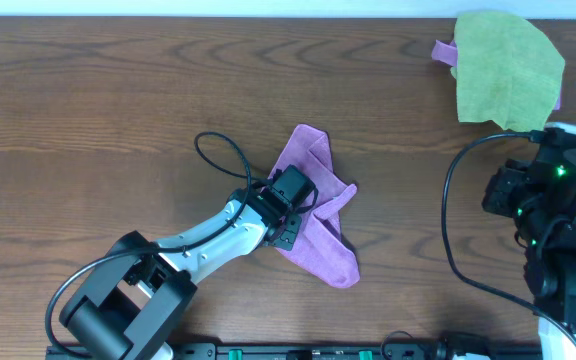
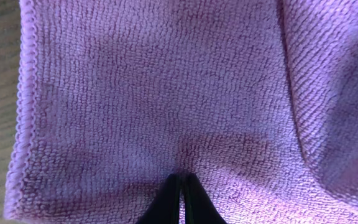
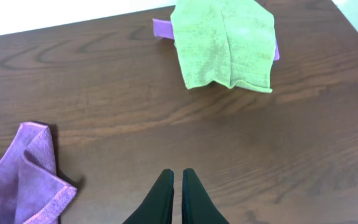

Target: Fold the cloth

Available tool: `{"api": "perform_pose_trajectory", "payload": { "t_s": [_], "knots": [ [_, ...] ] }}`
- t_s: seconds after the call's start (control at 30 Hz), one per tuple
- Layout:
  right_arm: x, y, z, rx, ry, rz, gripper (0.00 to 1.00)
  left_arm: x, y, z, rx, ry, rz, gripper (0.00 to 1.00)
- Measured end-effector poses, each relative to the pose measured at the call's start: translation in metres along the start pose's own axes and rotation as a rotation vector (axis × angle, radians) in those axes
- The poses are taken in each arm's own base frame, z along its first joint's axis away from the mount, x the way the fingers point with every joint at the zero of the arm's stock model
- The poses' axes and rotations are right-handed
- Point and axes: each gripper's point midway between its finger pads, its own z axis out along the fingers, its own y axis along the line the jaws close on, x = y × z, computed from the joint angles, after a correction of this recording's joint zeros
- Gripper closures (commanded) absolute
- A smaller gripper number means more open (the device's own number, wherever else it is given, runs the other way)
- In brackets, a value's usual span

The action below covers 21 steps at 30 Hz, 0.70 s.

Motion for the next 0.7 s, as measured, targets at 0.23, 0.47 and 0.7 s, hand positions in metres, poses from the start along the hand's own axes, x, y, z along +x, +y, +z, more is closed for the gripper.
{"api": "perform_pose_trajectory", "payload": {
  "t_s": [0.23,0.47,0.7],
  "knots": [
    [0.005,0.000,0.000,-0.002,0.022,-0.001,0.86,-0.005,0.002,0.003,0.015,0.009,-0.024,0.94],
    [0.006,0.000,0.000,-0.004,0.025,-0.001,0.81,-0.024,0.025,0.006,0.060,-0.003,-0.107,0.94],
    [0.006,0.001,0.000,-0.004,0.026,-0.001,0.80,-0.036,0.075,0.006,0.043,-0.020,-0.178,0.94]
  ]
}}
